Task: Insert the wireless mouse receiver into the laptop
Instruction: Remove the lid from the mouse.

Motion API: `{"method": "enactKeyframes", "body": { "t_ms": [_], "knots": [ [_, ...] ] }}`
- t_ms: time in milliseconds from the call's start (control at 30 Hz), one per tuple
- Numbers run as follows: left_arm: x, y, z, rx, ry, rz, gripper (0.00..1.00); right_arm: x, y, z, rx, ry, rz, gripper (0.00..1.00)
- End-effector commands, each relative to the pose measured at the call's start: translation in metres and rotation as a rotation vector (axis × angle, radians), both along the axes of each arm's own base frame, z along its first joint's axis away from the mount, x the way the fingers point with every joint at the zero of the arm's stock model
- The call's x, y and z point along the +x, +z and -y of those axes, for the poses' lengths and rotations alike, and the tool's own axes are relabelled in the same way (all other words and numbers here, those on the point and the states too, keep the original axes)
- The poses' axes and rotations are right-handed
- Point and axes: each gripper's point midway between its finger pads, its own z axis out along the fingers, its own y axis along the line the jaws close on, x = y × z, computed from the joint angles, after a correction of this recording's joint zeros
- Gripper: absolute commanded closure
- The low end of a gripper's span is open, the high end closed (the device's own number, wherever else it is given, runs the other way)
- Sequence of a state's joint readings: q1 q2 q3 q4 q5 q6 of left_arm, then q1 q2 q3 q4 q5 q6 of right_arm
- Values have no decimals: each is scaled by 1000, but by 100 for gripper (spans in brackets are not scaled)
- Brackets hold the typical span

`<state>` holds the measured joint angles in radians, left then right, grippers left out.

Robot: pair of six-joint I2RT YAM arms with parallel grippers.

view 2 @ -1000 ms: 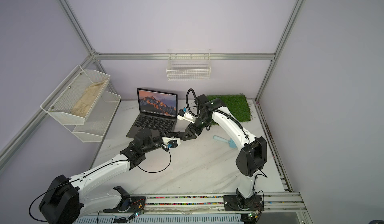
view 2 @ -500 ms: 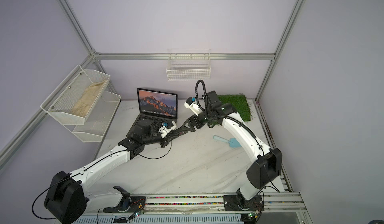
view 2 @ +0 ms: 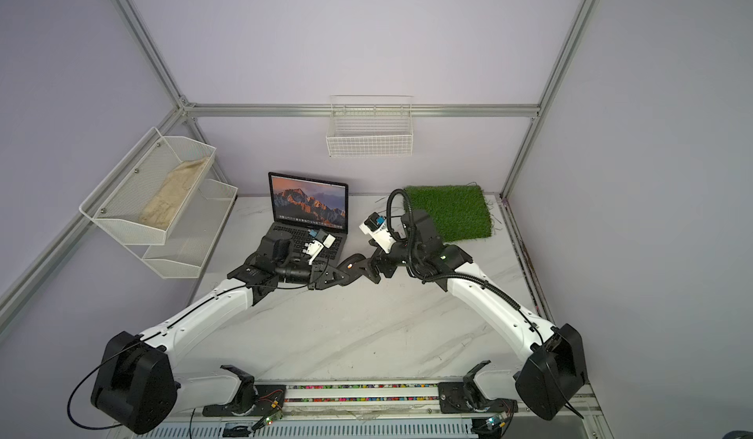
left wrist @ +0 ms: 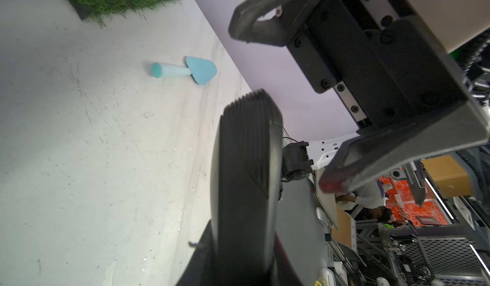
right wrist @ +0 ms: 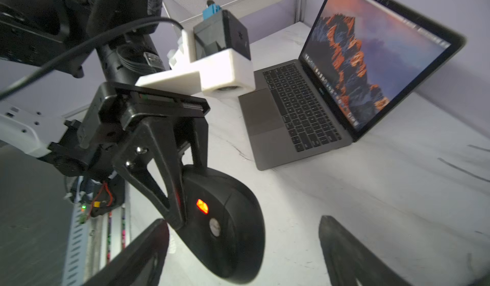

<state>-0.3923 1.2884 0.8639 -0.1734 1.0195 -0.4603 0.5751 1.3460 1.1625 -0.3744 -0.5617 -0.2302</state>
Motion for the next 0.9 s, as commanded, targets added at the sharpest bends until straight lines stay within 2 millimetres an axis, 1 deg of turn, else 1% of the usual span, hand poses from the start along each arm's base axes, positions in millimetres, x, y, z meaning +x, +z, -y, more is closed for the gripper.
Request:
{"method": "enactKeyframes", "body": {
  "t_ms": [0,33,167,267,300,367,467,500,700,767,833,867],
  "knots": [
    [3,42,5,-95,-44,61,100,-7,4,-4,1,63,41,31],
    [3,42,5,-100,-44,58,100,-9,3,-4,-2,75,40,36],
    [3,42,5,-106,-46,62,100,-12,-3,-5,-25,92,14,44],
    [3,42,5,-107,-48,66,100,-13,0,-5,-32,104,19,45],
    [4,42,5,-108,-46,68,100,-13,-13,-5,-57,107,-25,45],
    [4,41,6,-108,-48,69,100,-13,-14,-6,-59,110,-29,46],
    [4,41,6,-112,-51,73,100,-13,-16,-8,-61,109,-37,54],
    [4,43,6,-115,-53,77,100,-13,-16,-8,-64,110,-36,55],
    [5,46,6,-130,-50,91,100,-17,-23,-7,-80,122,-52,53],
    [5,45,7,-133,-51,87,100,-19,-22,-8,-71,126,-58,61],
    [5,44,6,-131,-52,91,100,-21,-18,-9,-53,131,-66,73],
    [5,43,6,-127,-52,92,100,-22,-16,-10,-40,134,-70,77]
  ]
}}
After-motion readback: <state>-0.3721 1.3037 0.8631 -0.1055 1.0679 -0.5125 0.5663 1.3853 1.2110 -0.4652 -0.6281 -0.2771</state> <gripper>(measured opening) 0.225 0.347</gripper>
